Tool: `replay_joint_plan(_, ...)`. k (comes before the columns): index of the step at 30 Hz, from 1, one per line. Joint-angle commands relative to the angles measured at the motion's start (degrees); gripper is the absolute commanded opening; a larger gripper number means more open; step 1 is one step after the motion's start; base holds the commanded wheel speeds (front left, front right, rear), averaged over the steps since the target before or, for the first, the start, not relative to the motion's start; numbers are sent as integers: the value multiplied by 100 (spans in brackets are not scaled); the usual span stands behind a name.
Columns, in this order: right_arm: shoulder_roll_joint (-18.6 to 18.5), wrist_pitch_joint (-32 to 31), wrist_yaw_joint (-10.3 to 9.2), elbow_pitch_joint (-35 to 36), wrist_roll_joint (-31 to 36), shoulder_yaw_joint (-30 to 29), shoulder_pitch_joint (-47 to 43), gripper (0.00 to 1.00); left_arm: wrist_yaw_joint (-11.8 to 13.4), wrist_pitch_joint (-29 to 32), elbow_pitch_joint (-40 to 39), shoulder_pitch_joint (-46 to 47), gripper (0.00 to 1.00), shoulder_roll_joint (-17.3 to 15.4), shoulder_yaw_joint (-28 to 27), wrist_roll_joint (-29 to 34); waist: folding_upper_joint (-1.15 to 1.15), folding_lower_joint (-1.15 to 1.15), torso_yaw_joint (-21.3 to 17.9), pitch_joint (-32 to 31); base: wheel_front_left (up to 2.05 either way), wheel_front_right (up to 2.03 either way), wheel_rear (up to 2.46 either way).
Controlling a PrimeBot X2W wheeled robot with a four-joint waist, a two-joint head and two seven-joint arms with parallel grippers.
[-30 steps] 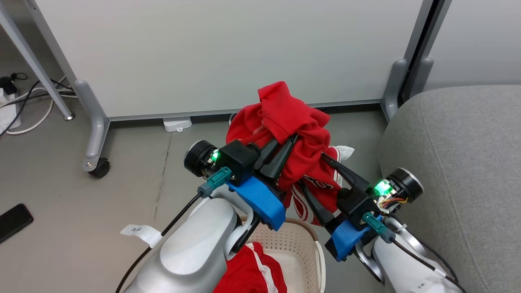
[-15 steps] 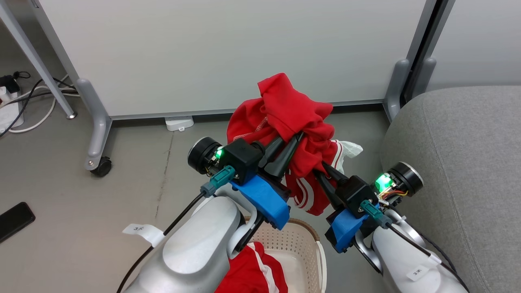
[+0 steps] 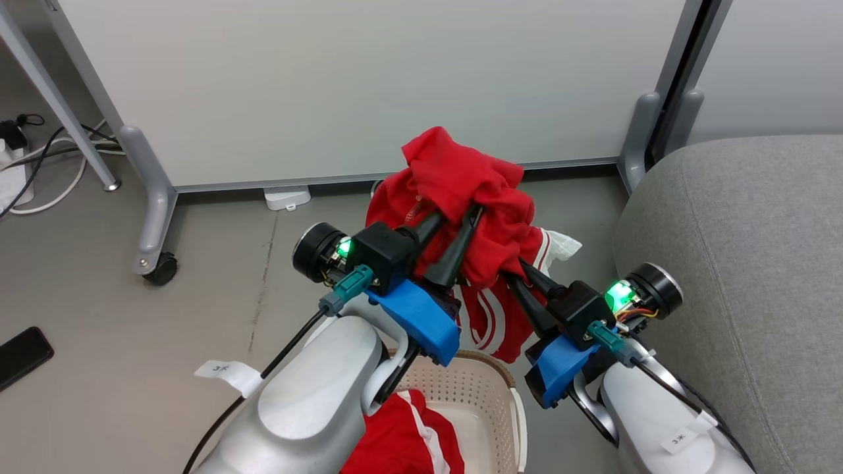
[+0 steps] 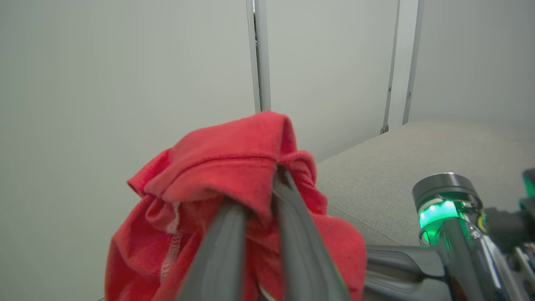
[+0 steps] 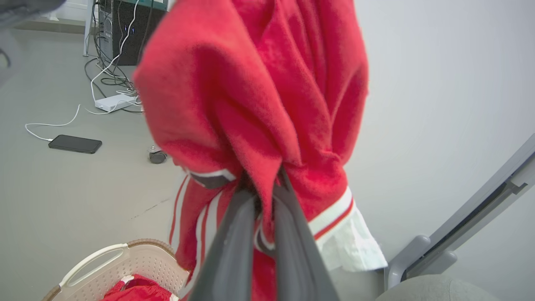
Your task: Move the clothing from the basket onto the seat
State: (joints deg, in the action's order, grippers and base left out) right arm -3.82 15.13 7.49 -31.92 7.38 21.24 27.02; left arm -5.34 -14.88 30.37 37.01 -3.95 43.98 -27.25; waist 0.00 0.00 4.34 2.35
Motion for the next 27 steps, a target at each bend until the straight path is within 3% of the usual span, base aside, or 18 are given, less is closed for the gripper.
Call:
replay_joint_plan(1,18,4,1,30,-63,1,-22,0,9,-21,27,56,100,-15,-12,-29,0,0,-7,2,0,0,0)
replay_joint_plan(11,-19,4,1,144,-226,-91,-62,0,73,-31,73,74,100,-54,-4,8,0,0,-45,105,0,0,0)
replay_joint_plan(27,-47,4,2,498,-633,-927,-260,0,112,-33,82,-5,100,-152,63,57,0,0,-475,460,0,0,0)
